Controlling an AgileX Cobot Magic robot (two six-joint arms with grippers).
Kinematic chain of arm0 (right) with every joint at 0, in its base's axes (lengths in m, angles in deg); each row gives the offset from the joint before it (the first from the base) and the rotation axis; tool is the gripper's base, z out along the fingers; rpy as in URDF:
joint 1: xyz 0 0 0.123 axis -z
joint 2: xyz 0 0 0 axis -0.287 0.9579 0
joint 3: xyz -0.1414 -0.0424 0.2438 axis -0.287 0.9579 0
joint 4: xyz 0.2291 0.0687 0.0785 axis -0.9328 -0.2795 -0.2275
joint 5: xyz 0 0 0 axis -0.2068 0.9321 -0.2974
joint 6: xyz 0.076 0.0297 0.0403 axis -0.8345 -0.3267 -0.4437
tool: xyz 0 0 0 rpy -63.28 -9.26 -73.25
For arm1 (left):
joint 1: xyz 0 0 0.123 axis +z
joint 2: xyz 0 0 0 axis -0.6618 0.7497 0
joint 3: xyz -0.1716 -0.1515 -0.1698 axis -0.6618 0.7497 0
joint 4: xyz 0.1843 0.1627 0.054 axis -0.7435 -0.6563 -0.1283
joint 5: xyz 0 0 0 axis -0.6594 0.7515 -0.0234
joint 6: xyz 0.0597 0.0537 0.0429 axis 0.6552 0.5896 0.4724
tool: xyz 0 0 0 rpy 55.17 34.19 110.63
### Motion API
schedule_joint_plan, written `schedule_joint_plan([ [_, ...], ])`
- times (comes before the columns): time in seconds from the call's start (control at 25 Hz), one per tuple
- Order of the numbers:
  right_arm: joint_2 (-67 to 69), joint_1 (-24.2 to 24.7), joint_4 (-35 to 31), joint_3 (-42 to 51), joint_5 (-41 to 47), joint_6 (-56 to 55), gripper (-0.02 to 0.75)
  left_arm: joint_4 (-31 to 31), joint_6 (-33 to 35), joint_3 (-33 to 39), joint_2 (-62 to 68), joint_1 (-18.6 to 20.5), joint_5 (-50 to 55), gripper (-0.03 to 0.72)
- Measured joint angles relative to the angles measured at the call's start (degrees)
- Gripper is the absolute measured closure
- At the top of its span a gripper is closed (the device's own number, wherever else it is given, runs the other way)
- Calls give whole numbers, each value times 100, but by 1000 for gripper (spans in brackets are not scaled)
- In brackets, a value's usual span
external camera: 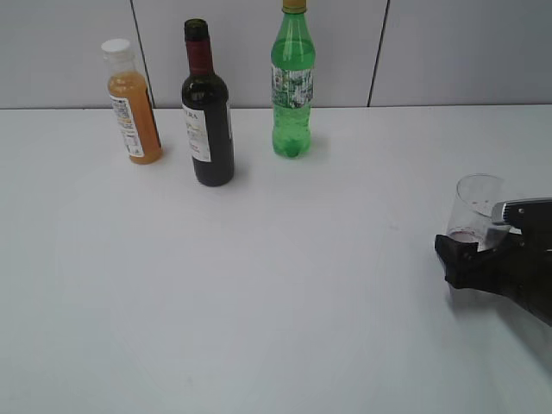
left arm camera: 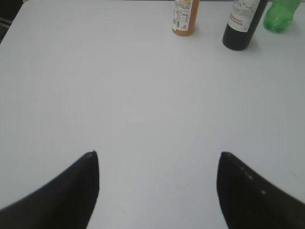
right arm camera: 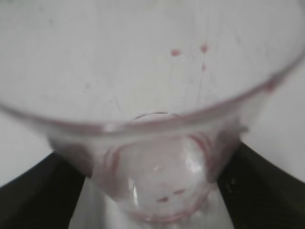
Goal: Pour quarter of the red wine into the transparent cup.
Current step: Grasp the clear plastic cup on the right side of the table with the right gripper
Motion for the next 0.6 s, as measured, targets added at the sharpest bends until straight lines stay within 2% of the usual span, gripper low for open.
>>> schedule_joint_plan([
  [0.36,335,0,11,-336,-230,16,93,0,0,0,0,0,0,104],
  [0.6,390,0,250,-361,-293,29,162,0,0,0,0,0,0,104],
])
